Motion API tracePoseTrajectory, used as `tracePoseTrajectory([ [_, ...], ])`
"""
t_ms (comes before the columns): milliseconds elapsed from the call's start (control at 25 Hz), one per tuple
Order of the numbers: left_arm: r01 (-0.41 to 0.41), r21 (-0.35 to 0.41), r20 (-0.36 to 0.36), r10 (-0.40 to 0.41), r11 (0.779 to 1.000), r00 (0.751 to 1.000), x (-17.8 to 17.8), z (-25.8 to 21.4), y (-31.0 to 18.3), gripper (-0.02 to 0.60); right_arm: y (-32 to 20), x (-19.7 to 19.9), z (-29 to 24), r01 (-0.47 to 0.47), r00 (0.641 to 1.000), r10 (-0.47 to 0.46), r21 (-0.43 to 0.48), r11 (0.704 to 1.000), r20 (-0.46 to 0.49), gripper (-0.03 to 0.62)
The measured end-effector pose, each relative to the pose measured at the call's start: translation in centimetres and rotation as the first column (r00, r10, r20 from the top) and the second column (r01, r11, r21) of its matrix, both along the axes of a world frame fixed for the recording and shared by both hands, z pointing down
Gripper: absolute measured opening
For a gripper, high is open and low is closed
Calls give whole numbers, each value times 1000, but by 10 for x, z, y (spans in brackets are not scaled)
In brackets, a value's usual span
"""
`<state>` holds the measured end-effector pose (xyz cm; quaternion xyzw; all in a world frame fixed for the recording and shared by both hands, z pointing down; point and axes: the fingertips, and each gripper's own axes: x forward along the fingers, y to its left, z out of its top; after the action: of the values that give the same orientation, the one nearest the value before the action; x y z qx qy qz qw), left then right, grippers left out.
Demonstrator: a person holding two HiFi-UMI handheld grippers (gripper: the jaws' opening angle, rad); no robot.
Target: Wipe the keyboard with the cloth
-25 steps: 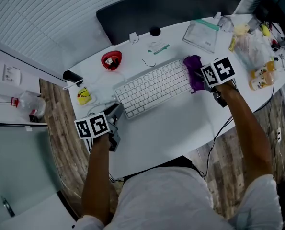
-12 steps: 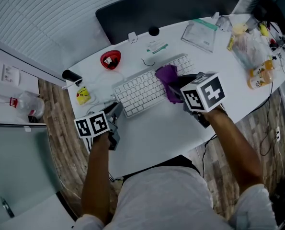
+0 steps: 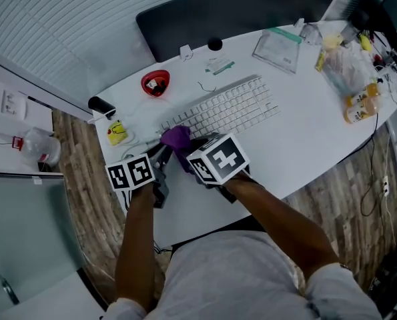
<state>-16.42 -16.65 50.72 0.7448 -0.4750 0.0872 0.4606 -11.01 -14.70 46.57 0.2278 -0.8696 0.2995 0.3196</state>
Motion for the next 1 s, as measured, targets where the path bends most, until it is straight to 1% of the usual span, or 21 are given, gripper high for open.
tracePoseTrajectory([
  [160,0,-1,2,0,1000,1000,0,0,0,103,-10,13,9,-1,999,2,21,1000,-47,84],
  [280,0,-1,2,0,1000,1000,0,0,0,103,-21,37,12,-9,996,13,40,999,-85,86],
  [600,4,-6,3,-4,1000,1000,-2,0,0,103,-68,137,13,-102,974,118,89,991,-192,84],
  [800,6,-10,12,-6,1000,1000,1,0,-1,103,-96,204,15,-168,953,190,108,980,-237,84],
  [1000,12,-15,21,-12,1000,1000,0,-1,-1,103,-119,258,15,-227,927,254,129,965,-275,86],
])
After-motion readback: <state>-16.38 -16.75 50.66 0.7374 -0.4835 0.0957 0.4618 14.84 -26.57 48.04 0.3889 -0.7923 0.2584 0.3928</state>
